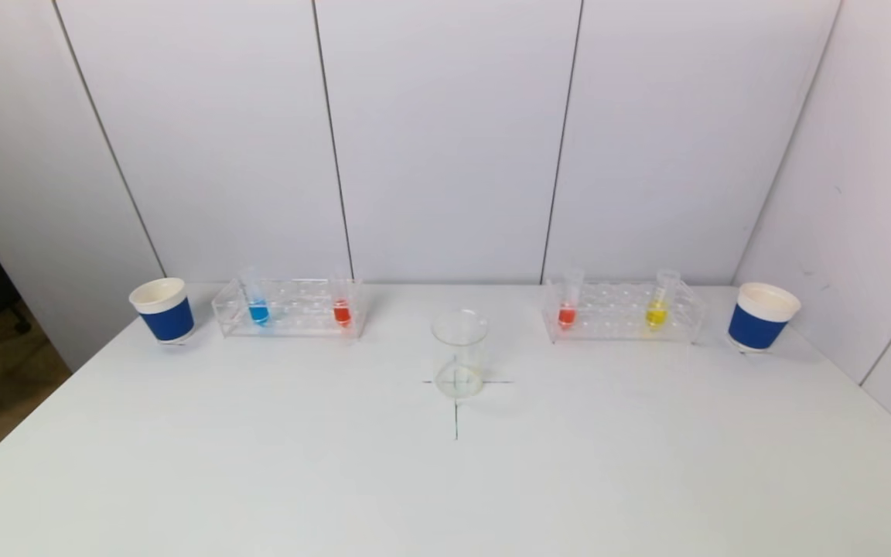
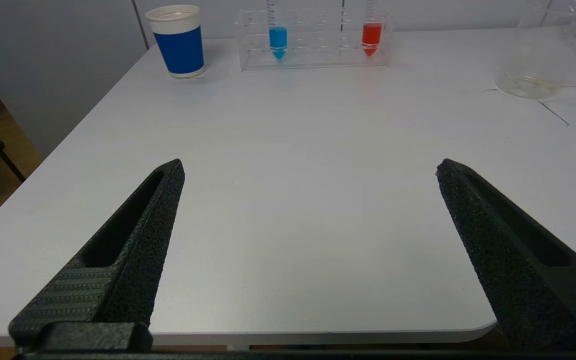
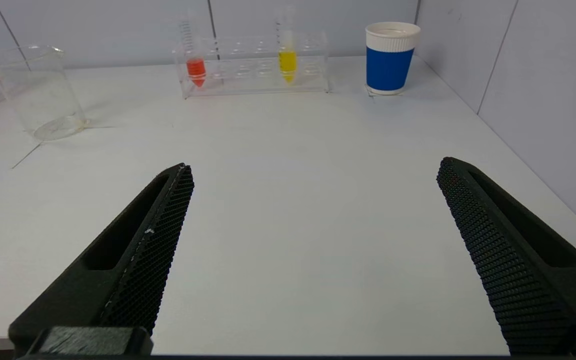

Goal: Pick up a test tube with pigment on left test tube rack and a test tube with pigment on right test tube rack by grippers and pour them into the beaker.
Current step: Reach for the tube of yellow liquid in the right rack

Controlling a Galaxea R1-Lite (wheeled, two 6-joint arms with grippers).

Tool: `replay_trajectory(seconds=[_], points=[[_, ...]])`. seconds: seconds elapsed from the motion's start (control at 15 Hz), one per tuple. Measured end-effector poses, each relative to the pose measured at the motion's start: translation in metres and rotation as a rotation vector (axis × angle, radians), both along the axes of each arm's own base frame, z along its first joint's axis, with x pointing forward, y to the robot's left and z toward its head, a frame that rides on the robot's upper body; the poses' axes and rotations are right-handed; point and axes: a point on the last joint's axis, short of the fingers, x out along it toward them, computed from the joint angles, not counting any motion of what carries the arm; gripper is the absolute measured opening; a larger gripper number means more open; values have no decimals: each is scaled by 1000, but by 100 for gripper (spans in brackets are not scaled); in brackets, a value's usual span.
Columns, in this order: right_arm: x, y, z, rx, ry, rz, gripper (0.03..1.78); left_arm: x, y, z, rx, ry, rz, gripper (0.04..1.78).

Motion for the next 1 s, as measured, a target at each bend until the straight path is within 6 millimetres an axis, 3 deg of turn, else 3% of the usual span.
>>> replay_trajectory(seconds=[0.53, 1.0], points=[[-1, 0, 3, -1, -18, -3, 177, 0, 0, 0, 0, 0, 0, 176], [-13, 0, 32, -2, -70, -3, 177, 0, 0, 0, 0, 0, 0, 176]])
